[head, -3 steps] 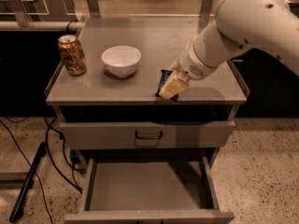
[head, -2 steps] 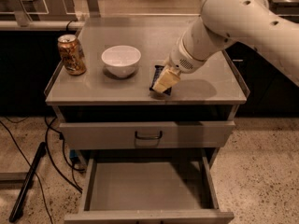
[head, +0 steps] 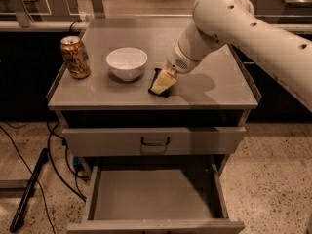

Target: Pick rxbar blueberry from middle drawer and place on counter

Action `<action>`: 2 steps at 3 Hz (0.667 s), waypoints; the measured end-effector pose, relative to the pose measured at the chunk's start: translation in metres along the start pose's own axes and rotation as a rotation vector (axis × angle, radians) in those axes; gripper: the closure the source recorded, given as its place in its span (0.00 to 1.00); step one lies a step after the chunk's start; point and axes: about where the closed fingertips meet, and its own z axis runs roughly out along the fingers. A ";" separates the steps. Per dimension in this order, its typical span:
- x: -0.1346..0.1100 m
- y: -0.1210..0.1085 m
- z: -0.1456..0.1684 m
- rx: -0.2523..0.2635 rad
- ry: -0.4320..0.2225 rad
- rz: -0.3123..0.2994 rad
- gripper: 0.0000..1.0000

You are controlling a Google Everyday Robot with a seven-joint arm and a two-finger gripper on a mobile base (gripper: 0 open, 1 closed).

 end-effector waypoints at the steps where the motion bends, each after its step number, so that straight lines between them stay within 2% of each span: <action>1: 0.000 0.000 0.000 0.000 0.000 0.000 0.81; 2: 0.000 0.000 0.000 0.000 0.000 0.000 0.58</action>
Offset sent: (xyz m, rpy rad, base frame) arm 0.0002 0.0001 -0.0001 0.0002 0.0001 0.0000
